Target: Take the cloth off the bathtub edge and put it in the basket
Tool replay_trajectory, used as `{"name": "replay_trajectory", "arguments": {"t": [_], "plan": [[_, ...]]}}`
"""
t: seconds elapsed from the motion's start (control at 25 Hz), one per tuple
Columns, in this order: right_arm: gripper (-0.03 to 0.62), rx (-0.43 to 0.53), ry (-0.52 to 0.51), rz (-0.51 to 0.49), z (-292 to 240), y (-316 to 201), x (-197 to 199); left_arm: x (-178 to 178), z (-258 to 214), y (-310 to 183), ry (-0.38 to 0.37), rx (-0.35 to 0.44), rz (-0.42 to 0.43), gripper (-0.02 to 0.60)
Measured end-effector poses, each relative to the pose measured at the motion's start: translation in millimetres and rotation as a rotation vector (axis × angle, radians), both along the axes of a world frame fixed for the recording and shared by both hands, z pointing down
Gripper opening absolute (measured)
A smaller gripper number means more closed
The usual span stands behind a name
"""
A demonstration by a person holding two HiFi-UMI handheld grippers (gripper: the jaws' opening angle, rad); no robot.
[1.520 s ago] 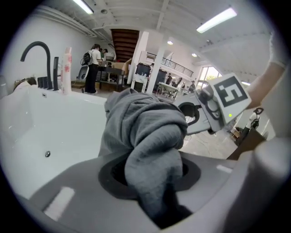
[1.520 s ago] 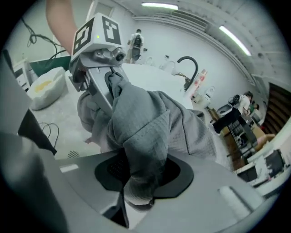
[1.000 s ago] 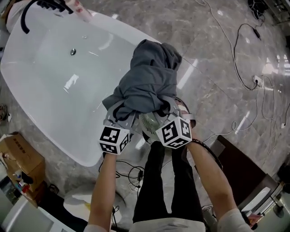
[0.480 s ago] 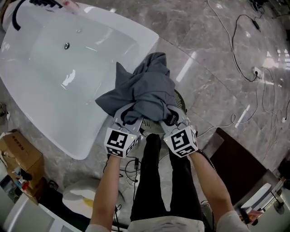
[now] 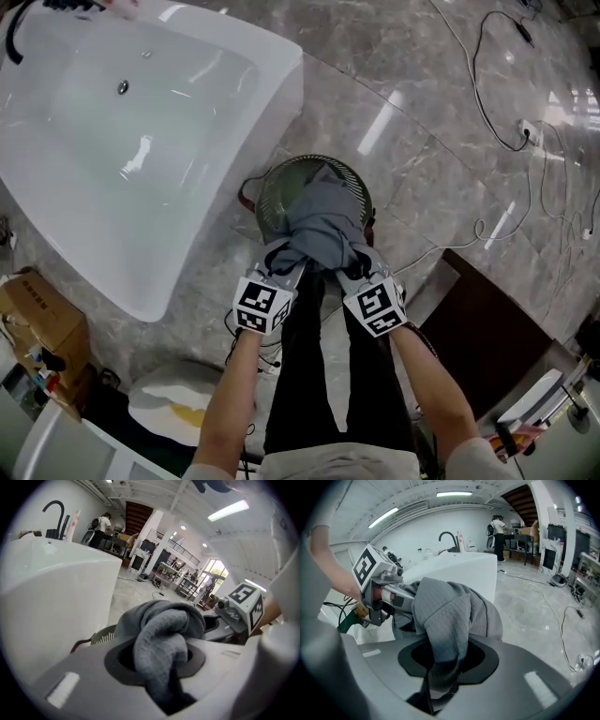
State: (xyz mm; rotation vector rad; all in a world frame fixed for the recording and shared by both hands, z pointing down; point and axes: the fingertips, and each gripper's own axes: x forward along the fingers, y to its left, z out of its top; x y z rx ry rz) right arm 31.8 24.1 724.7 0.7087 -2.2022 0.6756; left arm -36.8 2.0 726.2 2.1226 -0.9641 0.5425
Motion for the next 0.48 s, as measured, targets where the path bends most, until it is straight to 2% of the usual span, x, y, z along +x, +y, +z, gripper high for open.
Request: {"name": "replay_trajectory", "arguments": {"t": [0.24, 0.48], "plan": [[0.106, -0.065, 0.017, 0.042, 16, 18, 22, 21, 21, 22, 0.004, -0.064, 0.048, 0.169], [0.106, -0.114, 0.04, 0.114, 40, 6, 25, 19, 46, 13, -0.005, -0.108, 0.028, 0.169]]}}
